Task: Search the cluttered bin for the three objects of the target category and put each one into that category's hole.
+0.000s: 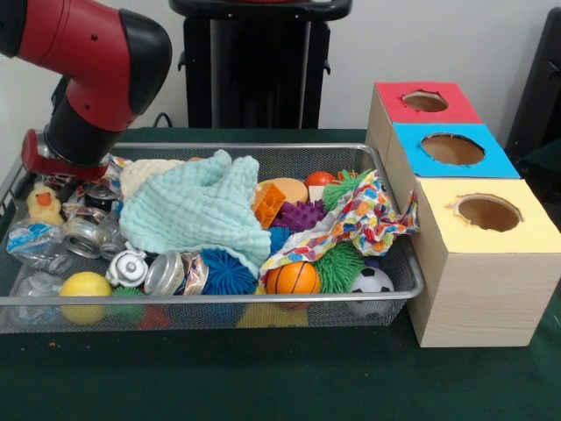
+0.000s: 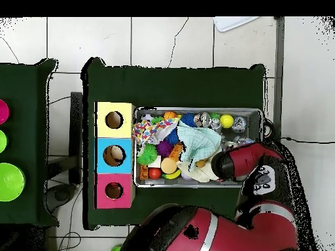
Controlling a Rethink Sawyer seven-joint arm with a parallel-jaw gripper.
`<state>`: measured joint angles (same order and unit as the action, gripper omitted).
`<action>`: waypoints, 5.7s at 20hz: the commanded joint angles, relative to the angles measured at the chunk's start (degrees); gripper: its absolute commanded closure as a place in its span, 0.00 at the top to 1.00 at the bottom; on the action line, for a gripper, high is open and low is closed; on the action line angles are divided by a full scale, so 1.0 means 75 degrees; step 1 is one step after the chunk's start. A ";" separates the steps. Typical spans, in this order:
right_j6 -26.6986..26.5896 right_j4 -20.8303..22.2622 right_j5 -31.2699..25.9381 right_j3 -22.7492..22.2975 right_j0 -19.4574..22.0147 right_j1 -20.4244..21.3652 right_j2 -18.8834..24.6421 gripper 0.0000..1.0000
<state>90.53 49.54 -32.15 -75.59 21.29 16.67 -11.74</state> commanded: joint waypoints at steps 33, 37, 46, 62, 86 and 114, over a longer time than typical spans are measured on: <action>-0.2155 -0.1925 -0.3354 -0.0905 0.0137 0.2302 0.1249 0.00; -0.2276 -0.2207 -0.3906 -0.0863 0.0175 0.2616 0.1560 0.00; -0.1892 -0.3317 -0.5603 -0.1153 0.0382 0.2988 0.2234 0.00; -0.0141 -0.5051 -0.6428 -0.1706 -0.0070 0.3320 0.2673 0.00; 0.0464 -0.6231 -0.5925 -0.2835 -0.0482 0.3769 0.2666 0.00; 0.1199 -0.7326 -0.3887 -0.3556 -0.1245 0.3201 0.2584 0.00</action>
<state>90.45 -2.31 -66.29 -97.07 12.82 44.66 4.09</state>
